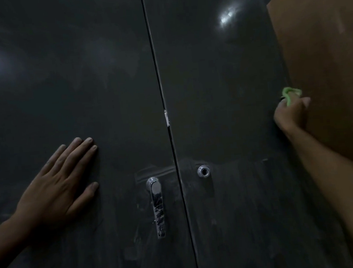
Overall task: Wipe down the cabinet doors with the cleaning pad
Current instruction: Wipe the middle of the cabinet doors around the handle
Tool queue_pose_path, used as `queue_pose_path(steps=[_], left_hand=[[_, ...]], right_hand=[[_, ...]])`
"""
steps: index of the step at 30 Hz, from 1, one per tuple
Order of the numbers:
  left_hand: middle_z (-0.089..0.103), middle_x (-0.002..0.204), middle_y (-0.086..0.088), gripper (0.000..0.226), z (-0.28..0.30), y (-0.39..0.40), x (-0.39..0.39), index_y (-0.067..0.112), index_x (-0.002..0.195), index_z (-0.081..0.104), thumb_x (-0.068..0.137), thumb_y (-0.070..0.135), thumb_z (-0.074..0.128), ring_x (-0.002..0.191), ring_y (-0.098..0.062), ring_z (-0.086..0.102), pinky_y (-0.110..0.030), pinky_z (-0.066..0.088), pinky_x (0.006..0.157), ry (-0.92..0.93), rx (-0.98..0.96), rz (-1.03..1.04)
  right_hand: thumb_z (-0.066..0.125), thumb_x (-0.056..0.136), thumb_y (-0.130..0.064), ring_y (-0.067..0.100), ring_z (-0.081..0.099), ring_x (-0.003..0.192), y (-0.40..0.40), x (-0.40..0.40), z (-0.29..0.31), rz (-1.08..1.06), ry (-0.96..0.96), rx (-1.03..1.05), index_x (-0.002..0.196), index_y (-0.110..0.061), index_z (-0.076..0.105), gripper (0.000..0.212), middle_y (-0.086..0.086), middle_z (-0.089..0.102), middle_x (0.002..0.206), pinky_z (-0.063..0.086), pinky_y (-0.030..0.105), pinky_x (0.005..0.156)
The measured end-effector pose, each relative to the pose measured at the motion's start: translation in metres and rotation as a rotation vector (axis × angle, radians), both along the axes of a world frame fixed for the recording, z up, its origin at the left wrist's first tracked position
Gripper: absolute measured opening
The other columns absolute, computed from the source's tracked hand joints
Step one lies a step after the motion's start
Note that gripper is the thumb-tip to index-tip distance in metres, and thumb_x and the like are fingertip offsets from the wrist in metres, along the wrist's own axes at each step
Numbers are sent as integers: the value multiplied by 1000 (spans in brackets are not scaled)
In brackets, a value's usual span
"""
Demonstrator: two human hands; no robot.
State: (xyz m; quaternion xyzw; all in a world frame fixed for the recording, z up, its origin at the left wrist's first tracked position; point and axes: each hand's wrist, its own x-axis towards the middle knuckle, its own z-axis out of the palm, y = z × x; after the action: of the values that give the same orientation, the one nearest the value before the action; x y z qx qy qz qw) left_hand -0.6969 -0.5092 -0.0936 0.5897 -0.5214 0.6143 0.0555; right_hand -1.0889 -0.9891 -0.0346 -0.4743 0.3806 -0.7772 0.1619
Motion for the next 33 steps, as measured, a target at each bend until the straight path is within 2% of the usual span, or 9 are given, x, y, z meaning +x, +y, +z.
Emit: queue_pose_path(steps=[4,8,10,15,18,21,27,30,33], left_hand=[[13,176,-7,81,-1,-1,-2,10,166,21,104,62,25,163,-27,11,-44,5,133,6,-3,4],[12,176,-7,82,-1,-2,-3,10,166,20,103,62,26,163,-27,11,-45,5,133,5,-5,11],[13,176,-8,82,-1,-2,-3,9,166,21,103,60,28,163,-27,11,-45,5,133,-4,-7,6],[14,176,-7,81,-2,-2,-5,8,165,23,102,58,30,163,-27,11,-43,4,133,-19,-24,1],[14,176,-7,82,-2,-2,-4,9,166,22,102,60,29,163,-26,11,-44,5,133,-14,-25,0],[13,176,-6,82,-2,-4,-2,10,166,20,103,62,26,163,-26,11,-45,6,133,-11,-23,-1],[11,176,-6,82,-2,-3,0,10,167,19,103,61,26,163,-26,10,-45,5,133,-3,-21,7],[13,176,-7,82,-2,-3,-2,10,166,20,101,59,30,163,-26,10,-44,5,133,1,-30,5],[13,176,-8,83,-2,-3,-2,10,166,19,101,58,31,163,-26,10,-45,6,133,-5,-30,3]], right_hand=[[52,99,-19,37,55,101,7,2,-56,-63,177,-222,131,-12,64,35,22,51,123,45,38,92],[44,104,-22,38,46,132,-8,-14,-23,25,-74,96,144,-7,49,43,21,38,151,30,36,114],[44,104,-23,33,41,139,-1,-9,8,78,-82,68,147,-6,46,46,20,37,155,25,33,118],[53,99,-19,36,54,108,10,7,-26,-28,196,-270,133,-12,63,37,21,50,127,44,37,97],[47,101,-20,41,54,118,-10,-11,-50,19,-1,-29,141,-9,55,42,25,43,142,38,36,106],[41,105,-34,35,41,138,-5,-11,-41,166,-244,279,157,-7,28,60,19,24,164,26,32,114],[55,99,-16,22,50,92,25,21,-121,-29,252,-317,133,-12,61,35,19,47,123,43,32,79],[49,101,-18,40,54,105,-4,-5,-106,-60,83,-61,132,-11,59,34,20,47,126,42,39,93],[47,103,-27,35,54,113,-1,-1,-82,-30,-105,151,137,-12,54,37,12,46,132,36,32,94]])
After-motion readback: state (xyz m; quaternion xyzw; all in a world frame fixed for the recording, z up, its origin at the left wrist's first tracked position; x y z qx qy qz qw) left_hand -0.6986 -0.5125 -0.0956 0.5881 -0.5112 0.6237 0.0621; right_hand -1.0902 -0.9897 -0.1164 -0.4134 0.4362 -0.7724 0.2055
